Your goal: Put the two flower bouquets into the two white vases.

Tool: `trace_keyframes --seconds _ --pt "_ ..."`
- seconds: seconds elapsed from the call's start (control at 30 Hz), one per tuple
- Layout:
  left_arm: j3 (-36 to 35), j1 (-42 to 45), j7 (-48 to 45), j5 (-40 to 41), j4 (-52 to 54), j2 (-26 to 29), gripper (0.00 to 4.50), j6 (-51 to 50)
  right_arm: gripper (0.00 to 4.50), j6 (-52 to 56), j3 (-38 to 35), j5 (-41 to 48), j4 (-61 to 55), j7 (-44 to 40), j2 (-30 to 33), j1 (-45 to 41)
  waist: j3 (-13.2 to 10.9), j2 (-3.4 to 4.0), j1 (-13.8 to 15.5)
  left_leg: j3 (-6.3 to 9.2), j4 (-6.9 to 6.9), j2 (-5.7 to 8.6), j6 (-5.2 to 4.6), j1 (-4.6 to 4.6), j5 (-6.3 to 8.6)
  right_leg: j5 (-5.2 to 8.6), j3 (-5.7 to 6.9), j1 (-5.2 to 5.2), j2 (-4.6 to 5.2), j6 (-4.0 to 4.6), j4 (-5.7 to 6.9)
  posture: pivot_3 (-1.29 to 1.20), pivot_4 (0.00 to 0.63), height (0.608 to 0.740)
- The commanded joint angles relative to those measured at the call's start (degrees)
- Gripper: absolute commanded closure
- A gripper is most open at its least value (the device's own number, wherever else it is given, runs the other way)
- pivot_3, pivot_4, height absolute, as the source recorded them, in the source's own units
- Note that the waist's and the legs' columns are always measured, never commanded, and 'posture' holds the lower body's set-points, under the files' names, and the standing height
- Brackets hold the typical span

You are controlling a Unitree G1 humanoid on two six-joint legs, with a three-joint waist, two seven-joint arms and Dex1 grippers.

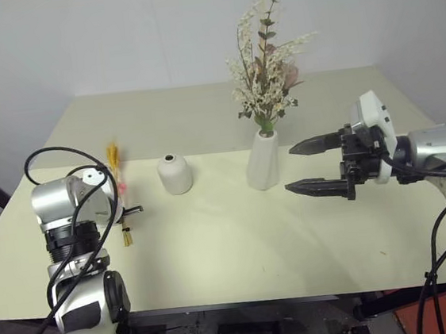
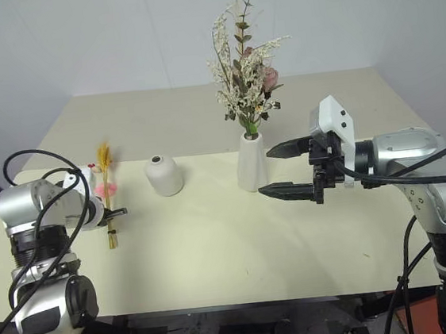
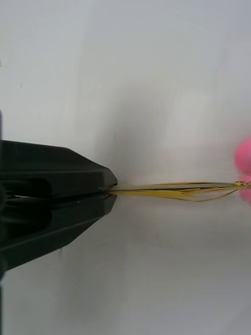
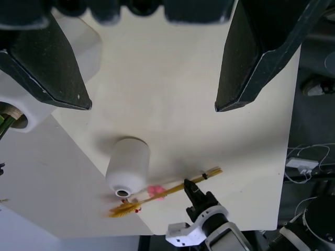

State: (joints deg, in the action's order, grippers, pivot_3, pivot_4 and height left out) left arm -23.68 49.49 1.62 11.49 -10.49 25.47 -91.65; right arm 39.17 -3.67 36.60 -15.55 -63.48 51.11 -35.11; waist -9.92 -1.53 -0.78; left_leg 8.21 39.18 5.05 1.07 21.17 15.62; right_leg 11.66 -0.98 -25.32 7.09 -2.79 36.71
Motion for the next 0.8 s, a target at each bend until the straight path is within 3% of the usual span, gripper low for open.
trace_keyframes --seconds 0.03,0.2,0.4,0.63,0.8 --pt "-2.44 -0.64 -4.21 3.00 9.61 0.08 4.49 7.52 0.00 -1.15 -1.11 0.07 -0.17 0.23 -0.39 -0.63 0.00 -0.01 0.09 0.00 0.00 0.00 0.01 0.01 0.00 0.00 0.00 0.00 0.01 0.00 -0.02 0.00 0.150 0.740" --pt "-5.99 -1.98 -12.65 8.91 17.52 -0.86 4.49 25.11 0.00 -1.16 -1.36 -0.36 -0.26 2.43 -2.37 -0.19 -0.01 -0.02 0.17 0.00 0.00 -0.01 0.03 0.02 -0.01 0.00 0.01 0.02 0.02 0.00 -0.05 0.00 0.150 0.740" --pt "-6.28 -1.81 -22.93 14.81 17.33 1.29 4.49 40.22 0.00 -1.37 -2.30 -0.55 -1.81 5.68 -4.16 1.59 -0.01 -0.02 0.10 -0.01 0.00 -0.01 0.03 0.01 -0.01 0.00 0.01 0.03 0.02 0.01 -0.06 0.00 0.150 0.740" --pt "-2.02 3.34 -38.76 19.64 5.80 5.24 4.49 52.73 0.00 -1.50 -3.81 0.10 -4.49 10.25 -6.49 3.70 0.00 -0.02 0.08 -0.01 0.00 0.01 -0.02 0.00 0.02 0.00 0.03 0.06 0.01 0.01 -0.07 0.00 0.150 0.740" --pt "1.04 7.83 -46.20 19.97 -6.02 3.94 4.49 60.99 0.00 -1.60 -3.73 -0.32 -6.19 13.15 -7.98 4.89 -0.01 -0.02 0.04 -0.01 0.00 0.00 -0.09 -0.01 0.05 0.00 0.04 0.07 0.01 0.01 -0.07 0.00 0.150 0.740"
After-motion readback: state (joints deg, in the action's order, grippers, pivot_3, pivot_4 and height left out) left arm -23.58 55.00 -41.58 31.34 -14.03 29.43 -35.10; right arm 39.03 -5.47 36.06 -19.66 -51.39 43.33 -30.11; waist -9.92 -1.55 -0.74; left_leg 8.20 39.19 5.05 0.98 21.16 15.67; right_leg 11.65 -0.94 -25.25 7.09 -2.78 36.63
